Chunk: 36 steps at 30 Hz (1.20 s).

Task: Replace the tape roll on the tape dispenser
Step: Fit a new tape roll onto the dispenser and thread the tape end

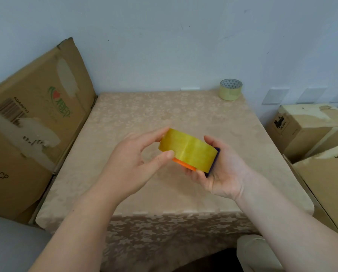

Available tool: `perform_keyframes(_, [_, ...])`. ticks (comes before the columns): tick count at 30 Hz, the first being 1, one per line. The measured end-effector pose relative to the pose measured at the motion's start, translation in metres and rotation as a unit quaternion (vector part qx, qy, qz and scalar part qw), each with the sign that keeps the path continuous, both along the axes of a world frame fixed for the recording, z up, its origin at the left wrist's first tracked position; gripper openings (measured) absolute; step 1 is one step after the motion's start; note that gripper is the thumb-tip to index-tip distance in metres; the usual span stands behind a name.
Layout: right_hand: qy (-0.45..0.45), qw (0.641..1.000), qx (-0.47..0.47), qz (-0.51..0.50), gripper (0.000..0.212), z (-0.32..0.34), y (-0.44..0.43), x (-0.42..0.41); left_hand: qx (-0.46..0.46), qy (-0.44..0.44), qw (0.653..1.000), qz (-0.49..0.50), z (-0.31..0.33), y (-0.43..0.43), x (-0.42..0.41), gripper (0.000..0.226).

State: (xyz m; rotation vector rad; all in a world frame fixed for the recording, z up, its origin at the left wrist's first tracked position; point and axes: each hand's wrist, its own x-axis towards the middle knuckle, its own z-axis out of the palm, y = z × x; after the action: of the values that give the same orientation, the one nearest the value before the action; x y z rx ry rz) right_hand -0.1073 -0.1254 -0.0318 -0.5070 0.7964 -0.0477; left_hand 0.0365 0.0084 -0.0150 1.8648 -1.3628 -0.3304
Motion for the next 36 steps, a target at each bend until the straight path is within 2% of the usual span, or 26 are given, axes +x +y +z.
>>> perform_keyframes(4, [-0.016,0.998,0.051,0.041,0.078,-0.009,0.003,0.002,0.016,0.018,0.998,-0.053,0.001,-0.001,-0.007,0.071])
perform_keyframes(8, [-0.037,0.995,0.067,0.066,0.090,-0.008,0.008,0.003,0.013,0.022,0.999,-0.021,-0.001,-0.006,-0.006,0.057])
perform_keyframes(12, [-0.020,0.991,-0.042,0.122,0.098,-0.005,0.015,0.000,0.025,0.011,0.999,0.033,0.000,-0.008,-0.006,0.054])
perform_keyframes(14, [0.023,0.985,-0.108,0.131,0.087,-0.007,0.016,0.001,0.029,0.014,0.999,0.038,0.000,-0.008,-0.009,0.055])
perform_keyframes(16, [0.060,0.983,-0.156,0.080,0.069,-0.007,0.016,0.003,0.043,0.033,0.998,0.037,-0.002,-0.009,-0.013,0.055])
perform_keyframes(19, [0.069,0.982,-0.176,-0.011,0.054,-0.008,0.013,0.006,0.070,0.073,0.995,0.027,-0.003,-0.009,-0.020,0.060])
perform_keyframes(21, [0.059,0.978,-0.191,-0.055,0.045,-0.009,0.010,0.008,0.072,0.093,0.992,0.042,-0.003,-0.011,-0.023,0.053])
perform_keyframes(23, [0.027,0.969,-0.226,-0.095,0.035,-0.009,0.009,0.009,0.066,0.163,0.982,0.065,-0.003,-0.013,-0.023,0.047])
perform_keyframes(26, [-0.007,0.939,-0.321,-0.121,0.026,-0.003,0.013,0.011,0.078,0.326,0.940,0.059,0.000,-0.013,-0.025,0.031])
perform_keyframes(28, [-0.020,0.920,-0.386,-0.068,0.029,-0.001,0.016,0.010,0.084,0.382,0.918,0.065,0.002,-0.013,-0.027,0.023])
perform_keyframes(30, [-0.031,0.894,-0.445,0.047,0.041,0.002,0.019,0.007,0.086,0.402,0.908,0.079,0.002,-0.013,-0.026,0.025])
perform_keyframes(32, [-0.034,0.857,-0.493,0.145,0.040,0.001,0.021,0.006,0.093,0.410,0.903,0.084,0.001,-0.013,-0.024,0.026])
perform_keyframes(34, [-0.021,0.833,-0.526,0.169,0.037,-0.003,0.020,0.005,0.099,0.408,0.904,0.081,0.001,-0.013,-0.023,0.025])
perform_keyframes(36, [-0.012,0.828,-0.537,0.160,0.032,-0.008,0.021,0.006,0.107,0.378,0.915,0.086,0.001,-0.013,-0.024,0.022])
